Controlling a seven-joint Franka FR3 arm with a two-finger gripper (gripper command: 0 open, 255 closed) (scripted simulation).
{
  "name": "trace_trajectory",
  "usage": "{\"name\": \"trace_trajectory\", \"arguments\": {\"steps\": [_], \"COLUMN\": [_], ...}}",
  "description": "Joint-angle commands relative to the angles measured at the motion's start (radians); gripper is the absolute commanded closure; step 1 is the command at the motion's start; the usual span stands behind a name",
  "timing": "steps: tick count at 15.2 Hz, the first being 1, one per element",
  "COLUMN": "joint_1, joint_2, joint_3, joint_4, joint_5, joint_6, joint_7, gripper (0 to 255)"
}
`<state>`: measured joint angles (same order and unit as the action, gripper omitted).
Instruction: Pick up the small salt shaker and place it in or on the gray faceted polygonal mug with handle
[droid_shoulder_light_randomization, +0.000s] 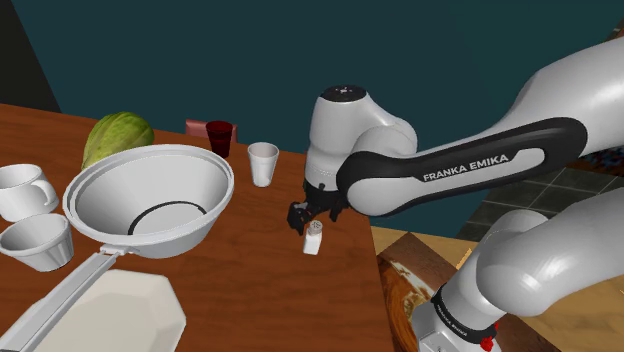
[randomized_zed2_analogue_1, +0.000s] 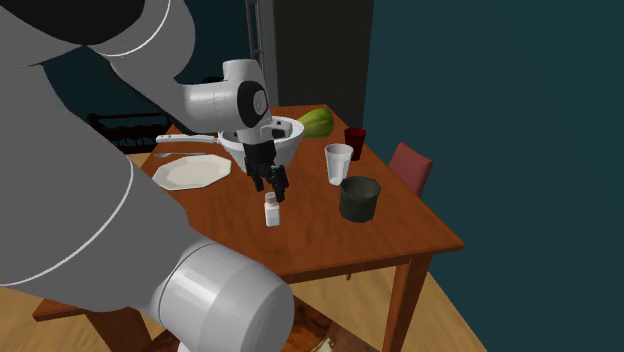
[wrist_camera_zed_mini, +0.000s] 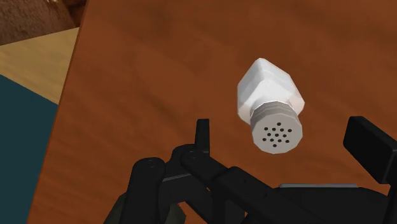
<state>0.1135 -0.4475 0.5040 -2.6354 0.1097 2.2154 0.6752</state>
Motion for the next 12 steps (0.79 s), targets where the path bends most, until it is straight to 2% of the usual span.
{"name": "trace_trajectory", "arguments": {"steps": [1, 9, 10, 12], "joint_1": [-0.003, -0.003, -0.003, -0.003], "joint_2": [0.015, 0.015, 0.015, 0.015], "joint_3": [0.007, 0.007, 0.007, 0.007], "joint_4": [-0.013, -0.013, -0.013, -0.013], "joint_5": [-0.003, -0.003, -0.003, -0.003], "joint_6": [0.029, 0.029, 0.029, 0.029], "joint_7": [0.006, 0.006, 0.006, 0.006], "gripper": [0, 0, 255, 255]}}
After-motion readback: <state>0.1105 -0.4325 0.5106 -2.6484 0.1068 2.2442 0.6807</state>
